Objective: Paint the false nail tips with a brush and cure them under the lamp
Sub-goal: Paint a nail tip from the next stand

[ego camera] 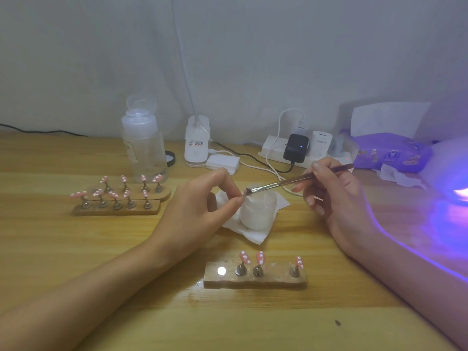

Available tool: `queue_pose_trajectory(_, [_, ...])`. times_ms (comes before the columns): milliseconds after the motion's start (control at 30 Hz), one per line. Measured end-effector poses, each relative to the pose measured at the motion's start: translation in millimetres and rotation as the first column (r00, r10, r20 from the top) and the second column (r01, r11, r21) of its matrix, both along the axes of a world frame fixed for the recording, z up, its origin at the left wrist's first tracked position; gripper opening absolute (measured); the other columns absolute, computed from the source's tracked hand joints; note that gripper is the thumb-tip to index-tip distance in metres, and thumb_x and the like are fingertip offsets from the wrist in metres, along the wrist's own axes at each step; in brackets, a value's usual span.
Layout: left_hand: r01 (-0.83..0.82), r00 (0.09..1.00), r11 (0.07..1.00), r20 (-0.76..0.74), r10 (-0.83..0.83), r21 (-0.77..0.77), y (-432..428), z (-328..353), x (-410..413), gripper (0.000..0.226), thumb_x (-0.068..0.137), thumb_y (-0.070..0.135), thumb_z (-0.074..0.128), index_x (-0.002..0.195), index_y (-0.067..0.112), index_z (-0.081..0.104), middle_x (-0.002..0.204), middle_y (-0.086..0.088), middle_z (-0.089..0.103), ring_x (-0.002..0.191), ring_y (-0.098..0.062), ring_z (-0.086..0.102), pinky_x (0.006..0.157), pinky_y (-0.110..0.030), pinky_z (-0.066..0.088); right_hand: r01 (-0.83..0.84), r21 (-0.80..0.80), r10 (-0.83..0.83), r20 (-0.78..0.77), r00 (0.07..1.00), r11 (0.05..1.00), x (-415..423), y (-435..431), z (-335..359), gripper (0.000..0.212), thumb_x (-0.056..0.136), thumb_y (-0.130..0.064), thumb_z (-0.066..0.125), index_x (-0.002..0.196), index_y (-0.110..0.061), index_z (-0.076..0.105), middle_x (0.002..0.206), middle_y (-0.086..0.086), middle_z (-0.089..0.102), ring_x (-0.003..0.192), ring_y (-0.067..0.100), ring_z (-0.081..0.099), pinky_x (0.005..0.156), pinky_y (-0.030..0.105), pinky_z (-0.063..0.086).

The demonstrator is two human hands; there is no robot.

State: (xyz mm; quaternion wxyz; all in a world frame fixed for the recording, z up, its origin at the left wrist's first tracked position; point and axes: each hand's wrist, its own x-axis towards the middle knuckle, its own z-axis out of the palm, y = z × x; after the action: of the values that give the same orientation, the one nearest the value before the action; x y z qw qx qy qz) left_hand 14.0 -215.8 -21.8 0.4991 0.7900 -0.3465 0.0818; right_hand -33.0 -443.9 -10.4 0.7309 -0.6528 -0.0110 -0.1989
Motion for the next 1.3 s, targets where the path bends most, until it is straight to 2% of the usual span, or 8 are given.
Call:
queue_pose_trajectory(133, [0.006, 1.000, 1.000, 0.007, -0.006, 0.001, 0.1, -1.2, 1.2, 0.014, 0.091, 0.017, 0.069, 0.080, 0.020, 0.061, 0.082, 0.007, 0.067, 0.045, -0.007, 0.042, 0.049, -0.016, 0.032, 0.057, 0.018, -0.056, -0.036, 0.998, 0.998, 1.4, -1.8, -1.1, 0.027, 0.101, -0.016, 0.048, 0.075, -0.018, 0.053, 0.062, 0.006, 0.067, 0.043, 0.009, 0.045, 0.038, 0.015, 0.031])
queue_pose_trajectory(433, [0.008, 1.000, 1.000, 0.007, -0.008, 0.002, 0.6, -2.4, 2.5, 0.016, 0.091, 0.020, 0.069, 0.079, 0.025, 0.060, 0.086, 0.006, 0.069, 0.046, -0.007, 0.042, 0.050, -0.018, 0.034, 0.071, 0.013, -0.071, -0.042, 0.997, 0.997, 1.5, -2.2, -1.3, 0.027, 0.101, -0.016, 0.048, 0.074, -0.018, 0.053, 0.063, 0.006, 0.068, 0.043, 0.008, 0.047, 0.038, 0.015, 0.031])
queue_pose_trajectory(600, [0.009, 1.000, 1.000, 0.004, -0.009, 0.006, 0.7, -2.3, 2.3, 0.013, 0.091, 0.020, 0.069, 0.081, 0.023, 0.061, 0.085, 0.011, 0.067, 0.047, -0.007, 0.044, 0.049, -0.017, 0.034, -0.006, 0.016, 0.006, -0.021, 1.000, 1.000, 0.6, -0.3, -0.1, 0.021, 0.094, -0.028, 0.055, 0.074, -0.022, 0.056, 0.070, 0.007, 0.071, 0.045, 0.009, 0.049, 0.039, 0.015, 0.032])
queue_pose_trajectory(733, [0.012, 1.000, 1.000, 0.007, -0.012, 0.011, 0.6, -1.6, 2.0, 0.014, 0.091, 0.019, 0.069, 0.081, 0.024, 0.060, 0.090, 0.009, 0.070, 0.046, -0.007, 0.045, 0.049, -0.014, 0.034, 0.063, 0.036, -0.060, -0.065, 0.996, 0.997, 1.7, -3.6, -1.8, 0.026, 0.101, -0.018, 0.050, 0.075, -0.019, 0.054, 0.065, 0.006, 0.069, 0.044, 0.007, 0.046, 0.038, 0.015, 0.030])
queue_pose_trajectory(867, [0.005, 1.000, 1.000, 0.004, -0.005, 0.013, 0.6, -1.9, 2.2, 0.012, 0.091, 0.019, 0.069, 0.082, 0.023, 0.061, 0.087, 0.012, 0.067, 0.047, -0.007, 0.045, 0.050, -0.014, 0.034, -0.014, 0.017, 0.014, -0.009, 1.000, 1.000, 0.6, -1.1, -0.7, 0.019, 0.092, -0.030, 0.056, 0.076, -0.020, 0.054, 0.069, 0.006, 0.071, 0.045, 0.009, 0.048, 0.039, 0.015, 0.031])
queue_pose_trajectory(1000, [0.012, 1.000, 1.000, 0.003, -0.012, 0.006, 0.4, -1.5, 1.8, 0.015, 0.091, 0.019, 0.069, 0.080, 0.024, 0.060, 0.086, 0.010, 0.068, 0.046, -0.007, 0.043, 0.050, -0.015, 0.033, 0.068, 0.029, -0.066, -0.062, 0.996, 0.997, 1.7, -3.5, -1.7, 0.025, 0.101, -0.017, 0.049, 0.076, -0.018, 0.053, 0.064, 0.005, 0.069, 0.043, 0.007, 0.046, 0.037, 0.014, 0.029])
queue_pose_trajectory(1133, [0.008, 1.000, 1.000, 0.004, -0.008, 0.007, 0.6, -2.0, 2.3, 0.014, 0.091, 0.019, 0.069, 0.080, 0.024, 0.060, 0.086, 0.011, 0.068, 0.047, -0.007, 0.044, 0.050, -0.014, 0.033, 0.005, 0.016, -0.005, -0.009, 1.000, 1.000, 0.1, -0.9, 0.5, 0.024, 0.095, -0.027, 0.055, 0.071, -0.027, 0.058, 0.070, 0.006, 0.071, 0.042, 0.008, 0.043, 0.038, 0.014, 0.028])
queue_pose_trajectory(1300, [0.016, 1.000, 1.000, 0.001, -0.016, -0.003, 0.8, -2.1, 1.9, 0.015, 0.091, 0.019, 0.069, 0.080, 0.023, 0.060, 0.085, 0.006, 0.069, 0.046, -0.007, 0.043, 0.049, -0.016, 0.033, 0.063, 0.051, -0.060, -0.051, 0.997, 0.997, 1.2, -2.8, -1.0, 0.032, 0.101, -0.017, 0.048, 0.070, -0.024, 0.055, 0.067, 0.006, 0.070, 0.041, 0.008, 0.037, 0.040, 0.015, 0.027])
